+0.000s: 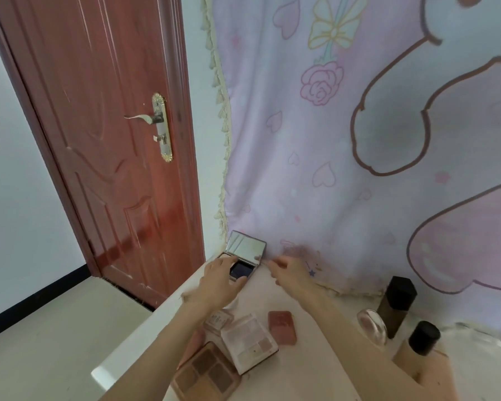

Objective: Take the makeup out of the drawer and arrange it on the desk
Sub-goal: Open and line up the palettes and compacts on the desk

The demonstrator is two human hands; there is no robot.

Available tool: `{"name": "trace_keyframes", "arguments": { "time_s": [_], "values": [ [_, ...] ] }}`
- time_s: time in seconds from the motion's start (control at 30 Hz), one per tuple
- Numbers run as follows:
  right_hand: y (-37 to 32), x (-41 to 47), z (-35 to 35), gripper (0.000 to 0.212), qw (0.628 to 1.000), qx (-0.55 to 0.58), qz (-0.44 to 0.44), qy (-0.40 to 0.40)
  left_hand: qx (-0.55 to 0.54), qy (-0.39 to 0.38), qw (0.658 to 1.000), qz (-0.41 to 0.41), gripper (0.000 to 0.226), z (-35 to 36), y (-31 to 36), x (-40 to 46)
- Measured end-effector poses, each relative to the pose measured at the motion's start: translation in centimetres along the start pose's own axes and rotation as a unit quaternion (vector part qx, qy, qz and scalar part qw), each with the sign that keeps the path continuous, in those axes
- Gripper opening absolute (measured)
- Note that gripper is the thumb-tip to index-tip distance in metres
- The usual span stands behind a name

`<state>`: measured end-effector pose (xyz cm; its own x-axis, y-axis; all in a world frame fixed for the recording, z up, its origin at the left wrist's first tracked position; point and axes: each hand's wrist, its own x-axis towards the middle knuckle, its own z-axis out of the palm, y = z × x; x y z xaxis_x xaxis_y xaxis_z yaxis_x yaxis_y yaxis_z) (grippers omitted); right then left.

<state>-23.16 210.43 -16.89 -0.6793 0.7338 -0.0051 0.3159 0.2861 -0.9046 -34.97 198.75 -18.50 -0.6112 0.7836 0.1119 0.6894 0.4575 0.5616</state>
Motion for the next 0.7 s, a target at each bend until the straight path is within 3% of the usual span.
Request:
{"name": "trace_keyframes", "arguments": {
  "time_s": [0.17, 0.4, 0.57, 0.7],
  "values": [
    [0.7, -5.5, -0.6, 0.025, 0.997, -0.066, -0.013, -0.036, 0.034, -0.062, 0.996, 0.044, 0.055, -0.4, 1.4, -5.1],
    [1.7, -10.2, -0.9, 0.022, 0.997, -0.01, 0.039, -0.059, 0.165, -0.158, 0.973, 0.039, 0.092, 0.8, 1.9, -8.6],
    [2.9, -12.1, -1.0, 0.022, 0.996, 0.014, 0.039, -0.076, 0.158, -0.143, 0.976, 0.039, 0.088, 1.9, 1.4, -9.3],
    [3.4, -12.8, -1.5, 0.02, 0.992, 0.08, 0.07, -0.066, 0.075, -0.119, 0.988, 0.06, 0.086, 1.4, 2.1, -9.6]
  ]
}}
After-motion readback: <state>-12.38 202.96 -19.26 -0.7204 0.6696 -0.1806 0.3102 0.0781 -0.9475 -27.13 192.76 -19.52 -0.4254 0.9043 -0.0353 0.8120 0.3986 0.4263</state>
